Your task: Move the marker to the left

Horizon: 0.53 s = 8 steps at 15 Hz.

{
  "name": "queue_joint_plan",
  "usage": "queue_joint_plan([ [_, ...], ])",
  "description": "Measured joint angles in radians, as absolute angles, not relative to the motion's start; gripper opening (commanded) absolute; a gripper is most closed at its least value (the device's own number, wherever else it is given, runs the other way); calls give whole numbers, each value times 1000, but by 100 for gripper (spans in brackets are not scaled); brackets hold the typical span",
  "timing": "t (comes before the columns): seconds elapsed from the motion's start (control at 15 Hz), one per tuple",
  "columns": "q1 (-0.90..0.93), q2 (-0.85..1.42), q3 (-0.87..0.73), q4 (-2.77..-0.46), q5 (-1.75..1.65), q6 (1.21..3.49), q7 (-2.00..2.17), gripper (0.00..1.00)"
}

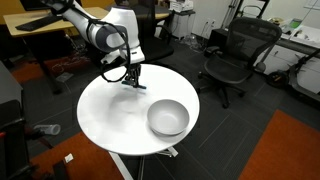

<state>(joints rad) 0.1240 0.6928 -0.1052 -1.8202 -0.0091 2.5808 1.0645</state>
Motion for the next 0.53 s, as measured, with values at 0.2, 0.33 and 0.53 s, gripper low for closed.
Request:
queue_joint_plan([
  [0.2, 127, 647, -89, -1799, -11, 2583, 945, 5],
  [0.33, 128, 615, -69, -1789, -11, 2583, 856, 5],
  [0.53, 134, 577, -30, -1777, -10, 2583, 741, 5],
])
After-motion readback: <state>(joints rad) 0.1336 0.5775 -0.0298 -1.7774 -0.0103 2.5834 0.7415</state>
